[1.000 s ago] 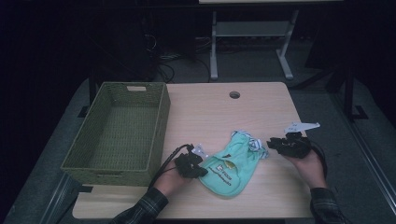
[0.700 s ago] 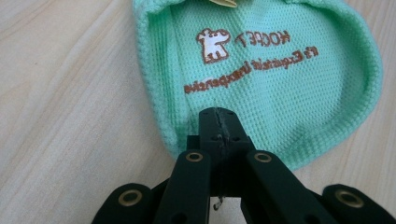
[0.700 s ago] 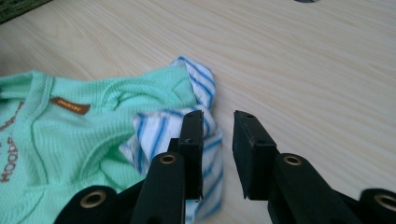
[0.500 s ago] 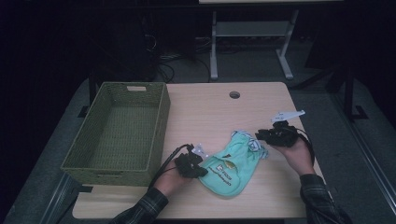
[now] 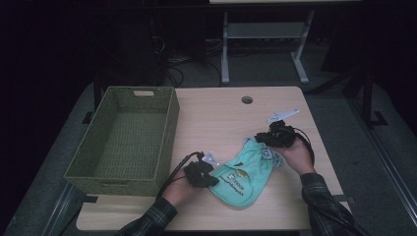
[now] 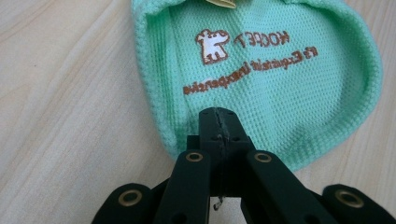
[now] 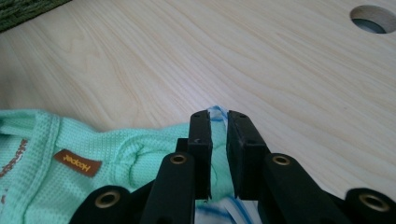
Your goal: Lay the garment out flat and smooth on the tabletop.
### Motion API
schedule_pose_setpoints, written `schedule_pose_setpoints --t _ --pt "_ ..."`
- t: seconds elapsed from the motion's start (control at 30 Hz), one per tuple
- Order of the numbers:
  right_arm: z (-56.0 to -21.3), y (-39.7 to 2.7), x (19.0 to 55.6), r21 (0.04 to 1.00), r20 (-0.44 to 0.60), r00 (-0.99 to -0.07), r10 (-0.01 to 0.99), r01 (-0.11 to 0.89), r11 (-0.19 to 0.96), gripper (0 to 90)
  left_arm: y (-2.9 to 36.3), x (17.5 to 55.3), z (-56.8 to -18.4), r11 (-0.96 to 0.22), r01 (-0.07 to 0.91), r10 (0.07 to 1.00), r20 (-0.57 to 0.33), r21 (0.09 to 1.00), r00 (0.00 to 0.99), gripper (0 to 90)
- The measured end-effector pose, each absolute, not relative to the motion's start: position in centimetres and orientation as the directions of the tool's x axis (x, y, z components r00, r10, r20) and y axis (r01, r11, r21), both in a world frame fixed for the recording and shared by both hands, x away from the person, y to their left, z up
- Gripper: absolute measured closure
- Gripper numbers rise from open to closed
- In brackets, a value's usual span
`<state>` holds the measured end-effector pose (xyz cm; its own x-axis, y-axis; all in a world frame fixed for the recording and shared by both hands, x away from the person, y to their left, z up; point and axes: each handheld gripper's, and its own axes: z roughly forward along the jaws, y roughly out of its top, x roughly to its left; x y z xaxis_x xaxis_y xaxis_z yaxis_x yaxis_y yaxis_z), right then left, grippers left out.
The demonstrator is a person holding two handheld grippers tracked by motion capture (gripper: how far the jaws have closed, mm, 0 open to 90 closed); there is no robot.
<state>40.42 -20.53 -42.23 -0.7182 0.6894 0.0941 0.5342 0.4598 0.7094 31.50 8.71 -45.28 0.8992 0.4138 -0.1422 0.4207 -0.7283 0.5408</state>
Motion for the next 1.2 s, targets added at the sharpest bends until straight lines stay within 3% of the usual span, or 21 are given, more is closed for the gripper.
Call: schedule_pose_setpoints --t 0.77,0.97,1.2 --pt "-46.1 -17.5 41.9 0.634 0.047 -0.726 0.686 0.552 0.541 73.7 8.8 31.5 -45.3 -0.734 0.419 0.410 -0.143 0.534 0.901 89.5" --pt "-46.4 -17.5 41.9 0.639 0.061 -0.728 0.683 0.554 0.533 88.0 8.8 31.5 -45.3 -0.731 0.421 0.412 -0.144 0.536 0.900 89.5" --pt "-46.3 -17.6 41.8 0.640 0.056 -0.724 0.688 0.555 0.532 90.0 8.8 31.5 -45.3 -0.731 0.421 0.412 -0.144 0.536 0.900 89.5"
